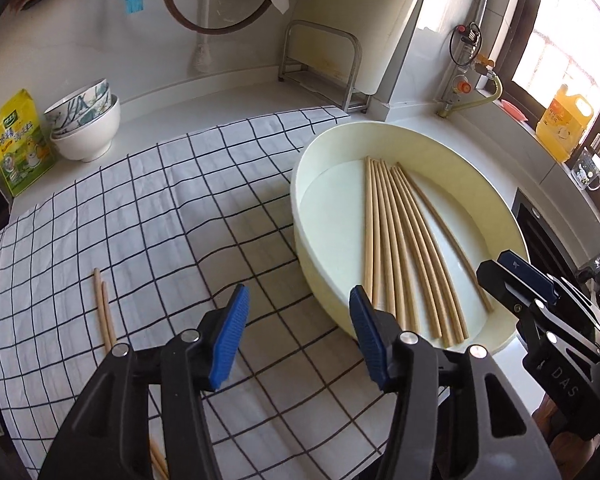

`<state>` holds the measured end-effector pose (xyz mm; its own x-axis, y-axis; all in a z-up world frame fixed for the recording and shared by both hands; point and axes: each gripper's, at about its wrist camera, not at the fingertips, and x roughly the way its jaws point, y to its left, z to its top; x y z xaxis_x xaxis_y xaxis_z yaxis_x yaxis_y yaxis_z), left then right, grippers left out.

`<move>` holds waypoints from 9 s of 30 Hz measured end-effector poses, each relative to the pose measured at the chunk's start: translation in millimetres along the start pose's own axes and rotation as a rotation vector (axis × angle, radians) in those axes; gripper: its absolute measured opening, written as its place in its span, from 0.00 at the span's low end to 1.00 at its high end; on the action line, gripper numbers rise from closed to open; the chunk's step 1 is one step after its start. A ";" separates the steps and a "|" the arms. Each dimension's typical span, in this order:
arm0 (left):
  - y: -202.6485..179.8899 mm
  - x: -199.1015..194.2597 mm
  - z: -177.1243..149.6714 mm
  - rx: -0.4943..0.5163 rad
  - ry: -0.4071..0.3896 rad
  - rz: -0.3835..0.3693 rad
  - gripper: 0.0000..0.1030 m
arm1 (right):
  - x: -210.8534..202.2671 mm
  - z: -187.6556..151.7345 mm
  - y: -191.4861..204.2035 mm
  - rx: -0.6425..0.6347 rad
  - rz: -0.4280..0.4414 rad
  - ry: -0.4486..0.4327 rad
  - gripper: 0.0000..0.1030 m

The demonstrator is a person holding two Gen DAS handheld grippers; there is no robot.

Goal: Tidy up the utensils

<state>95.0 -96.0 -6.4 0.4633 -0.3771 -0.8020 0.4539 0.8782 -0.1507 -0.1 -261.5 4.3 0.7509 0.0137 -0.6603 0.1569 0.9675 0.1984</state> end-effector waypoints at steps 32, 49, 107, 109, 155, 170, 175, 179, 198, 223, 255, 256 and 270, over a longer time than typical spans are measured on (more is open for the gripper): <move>181.7 -68.6 -122.4 -0.258 -0.026 0.251 0.55 | 44.2 -76.1 184.6 -0.267 0.235 0.197 0.40; 194.2 -51.2 -132.6 -0.278 -0.006 0.233 0.55 | 83.4 -98.8 213.8 -0.356 0.186 0.283 0.40; 149.5 14.9 -91.9 -0.179 0.040 0.315 0.64 | 101.9 -76.5 149.1 -0.299 0.091 0.247 0.13; 148.7 16.1 -90.5 -0.178 0.037 0.321 0.64 | 102.0 -76.7 149.1 -0.299 0.090 0.243 0.13; 2.7 -27.5 17.2 0.018 -0.132 -0.061 0.07 | -1.7 15.3 18.0 -0.059 0.002 -0.029 0.06; -78.4 55.3 67.2 0.125 -0.052 -0.108 0.07 | 54.3 28.0 -59.7 0.059 -0.101 0.090 0.06; -72.6 56.7 67.1 0.109 -0.049 -0.096 0.25 | 53.1 27.2 -63.3 0.086 -0.102 0.081 0.15; -63.7 48.2 62.9 0.096 -0.079 -0.051 0.49 | 47.4 25.8 -60.1 0.084 -0.102 0.070 0.19; -41.4 18.1 34.0 0.057 -0.089 0.028 0.53 | 13.3 11.2 -32.4 0.070 -0.099 0.029 0.33; -33.1 -7.5 15.3 0.037 -0.120 0.071 0.66 | -5.0 2.1 -16.8 0.056 -0.129 0.016 0.42; -25.1 -25.7 7.9 0.022 -0.145 0.120 0.91 | -14.9 -1.8 -14.9 0.065 -0.158 0.000 0.61; -24.8 -25.4 8.1 0.023 -0.142 0.123 0.91 | -14.8 -1.9 -14.9 0.066 -0.157 0.001 0.61; -23.1 -25.3 7.4 0.028 -0.140 0.159 0.93 | -14.5 -2.4 -11.2 0.061 -0.155 0.003 0.61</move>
<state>78.4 -108.9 21.6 0.6309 -0.2738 -0.7260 0.3869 0.9220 -0.0115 -14.3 -272.0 9.9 0.7126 -0.1341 -0.6886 0.3099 0.9408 0.1375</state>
